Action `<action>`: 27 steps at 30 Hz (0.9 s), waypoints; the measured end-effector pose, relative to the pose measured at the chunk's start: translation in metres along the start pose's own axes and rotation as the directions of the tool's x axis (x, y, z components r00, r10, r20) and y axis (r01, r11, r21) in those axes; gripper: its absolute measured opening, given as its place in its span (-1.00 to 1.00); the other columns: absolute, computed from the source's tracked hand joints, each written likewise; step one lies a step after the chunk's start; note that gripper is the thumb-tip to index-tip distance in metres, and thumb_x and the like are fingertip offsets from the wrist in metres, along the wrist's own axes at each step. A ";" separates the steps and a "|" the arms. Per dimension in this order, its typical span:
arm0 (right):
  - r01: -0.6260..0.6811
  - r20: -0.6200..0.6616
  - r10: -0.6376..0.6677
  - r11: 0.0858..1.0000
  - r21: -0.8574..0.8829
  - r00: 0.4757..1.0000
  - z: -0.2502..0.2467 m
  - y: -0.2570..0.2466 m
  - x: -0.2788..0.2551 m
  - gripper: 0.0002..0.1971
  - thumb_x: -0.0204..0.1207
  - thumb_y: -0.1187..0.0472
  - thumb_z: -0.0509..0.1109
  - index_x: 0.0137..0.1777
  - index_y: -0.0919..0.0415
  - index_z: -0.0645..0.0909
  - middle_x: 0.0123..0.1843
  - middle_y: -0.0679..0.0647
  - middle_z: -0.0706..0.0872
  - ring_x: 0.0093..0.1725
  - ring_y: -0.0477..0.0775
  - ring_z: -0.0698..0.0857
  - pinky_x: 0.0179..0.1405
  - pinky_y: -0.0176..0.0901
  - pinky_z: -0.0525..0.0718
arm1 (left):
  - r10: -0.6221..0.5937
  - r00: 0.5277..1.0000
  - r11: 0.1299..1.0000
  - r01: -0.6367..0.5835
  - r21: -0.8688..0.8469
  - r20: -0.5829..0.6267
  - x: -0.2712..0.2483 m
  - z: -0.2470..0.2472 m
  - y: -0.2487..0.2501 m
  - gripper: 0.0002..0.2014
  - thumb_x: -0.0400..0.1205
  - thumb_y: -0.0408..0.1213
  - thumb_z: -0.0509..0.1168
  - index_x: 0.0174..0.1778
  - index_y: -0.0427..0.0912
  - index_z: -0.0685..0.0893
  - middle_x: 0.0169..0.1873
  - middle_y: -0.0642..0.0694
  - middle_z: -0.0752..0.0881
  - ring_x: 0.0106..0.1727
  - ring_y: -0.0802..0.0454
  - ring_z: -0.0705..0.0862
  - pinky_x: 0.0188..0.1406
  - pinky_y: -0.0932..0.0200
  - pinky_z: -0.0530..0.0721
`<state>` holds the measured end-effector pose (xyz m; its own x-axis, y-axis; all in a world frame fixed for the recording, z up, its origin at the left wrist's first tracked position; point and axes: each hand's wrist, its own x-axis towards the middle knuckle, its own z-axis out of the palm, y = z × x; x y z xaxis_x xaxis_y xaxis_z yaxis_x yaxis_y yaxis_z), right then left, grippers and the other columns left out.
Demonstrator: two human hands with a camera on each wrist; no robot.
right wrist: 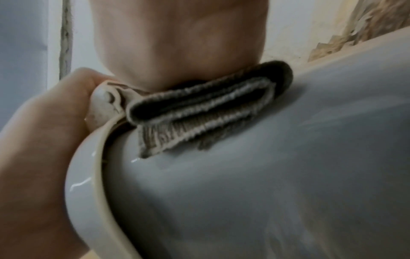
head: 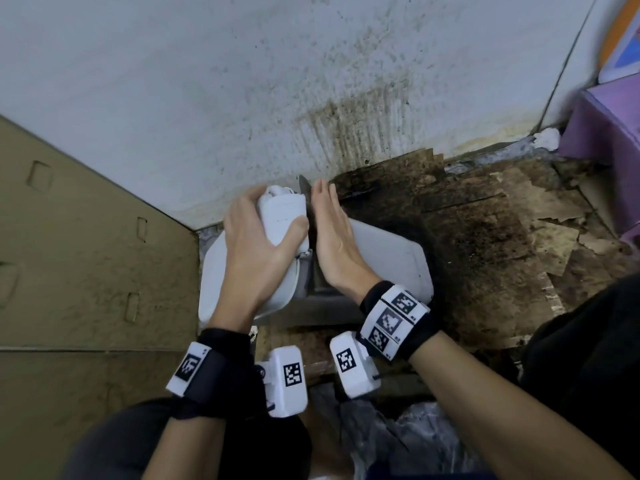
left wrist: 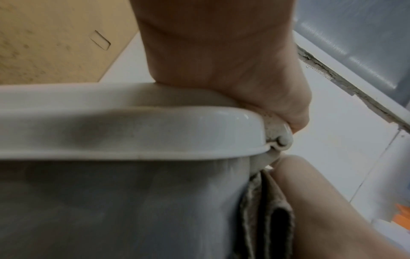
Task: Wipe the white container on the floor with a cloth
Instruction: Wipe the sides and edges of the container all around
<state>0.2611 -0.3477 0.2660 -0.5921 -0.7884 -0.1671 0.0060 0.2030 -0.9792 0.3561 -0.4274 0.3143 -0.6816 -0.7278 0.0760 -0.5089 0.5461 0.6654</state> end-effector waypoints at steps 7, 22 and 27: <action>0.018 0.005 -0.017 0.985 -0.174 1.000 0.019 0.005 -0.030 -0.32 0.72 -0.21 -0.46 0.79 0.04 -0.36 0.80 -0.17 -0.38 0.72 -0.30 -0.41 0.74 -0.20 -0.35 | -0.025 1.000 0.999 0.025 -0.027 -0.011 0.004 -0.008 -0.006 -0.45 0.52 0.18 0.31 0.41 0.19 0.34 0.35 0.12 0.45 0.48 0.13 0.40 0.50 0.03 0.46; 0.099 0.029 -0.095 0.971 -0.215 0.995 0.017 0.020 -0.031 -0.43 0.86 -0.01 -0.30 0.81 0.05 -0.33 0.82 -0.14 -0.38 0.74 -0.30 -0.41 0.75 -0.19 -0.35 | -0.068 0.998 0.997 0.068 -0.030 -0.003 0.003 -0.018 -0.005 -0.36 0.46 0.28 0.29 0.45 0.16 0.39 0.36 0.07 0.51 0.52 -0.05 0.51 0.53 -0.29 0.55; 0.133 -0.007 -0.137 0.968 -0.215 0.990 0.006 0.037 -0.024 -0.42 0.86 -0.06 -0.26 0.82 0.01 -0.27 0.84 -0.18 -0.30 0.74 -0.34 -0.35 0.75 -0.22 -0.31 | -0.061 0.998 0.993 0.061 -0.099 -0.002 0.004 -0.015 -0.003 -0.39 0.63 -0.02 0.45 0.55 -0.14 0.44 0.38 -0.01 0.53 0.24 0.48 0.59 0.06 0.43 0.70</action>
<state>0.2803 -0.3245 0.2326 -0.5931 -0.8045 -0.0301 -0.2460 0.2167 -0.9447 0.3632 -0.4382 0.3239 -0.6478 -0.7610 0.0368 -0.4951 0.4572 0.7388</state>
